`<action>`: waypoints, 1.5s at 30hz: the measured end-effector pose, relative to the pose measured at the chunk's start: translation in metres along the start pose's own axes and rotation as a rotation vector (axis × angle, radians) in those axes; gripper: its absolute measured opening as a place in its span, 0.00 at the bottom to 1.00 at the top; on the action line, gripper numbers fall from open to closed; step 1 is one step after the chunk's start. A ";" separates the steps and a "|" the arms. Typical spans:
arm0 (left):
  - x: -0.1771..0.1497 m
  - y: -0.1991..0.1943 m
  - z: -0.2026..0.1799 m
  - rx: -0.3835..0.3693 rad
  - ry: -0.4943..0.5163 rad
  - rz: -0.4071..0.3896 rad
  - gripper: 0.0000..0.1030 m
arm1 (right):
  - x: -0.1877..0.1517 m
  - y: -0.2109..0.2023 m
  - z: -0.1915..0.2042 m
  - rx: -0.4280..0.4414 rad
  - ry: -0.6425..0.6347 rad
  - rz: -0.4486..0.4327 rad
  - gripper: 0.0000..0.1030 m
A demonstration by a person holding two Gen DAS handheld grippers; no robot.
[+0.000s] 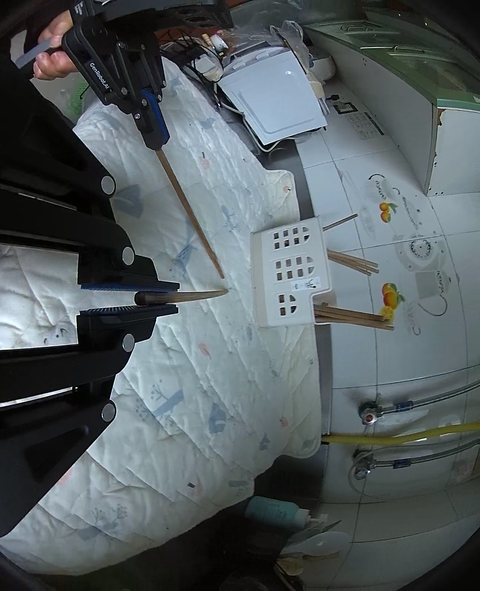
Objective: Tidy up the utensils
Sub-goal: 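Close the left tool on the last chopstick while the right tool lifts its own, then carry both chopsticks over the white holder with both tools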
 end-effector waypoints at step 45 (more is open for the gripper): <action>0.222 -0.017 0.119 0.027 0.031 -0.329 0.05 | 0.304 0.087 0.064 -0.042 -0.164 -0.077 0.06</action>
Point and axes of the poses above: each gripper's, at about its wrist camera, not at the fingertips, and y roughly the way its jaws point, z to its left, x to its top, the point moved 4 cm from there along y, roughly the way its jaws point, and after that the axes turned 8 degrees about y, right-handed, at the moved point
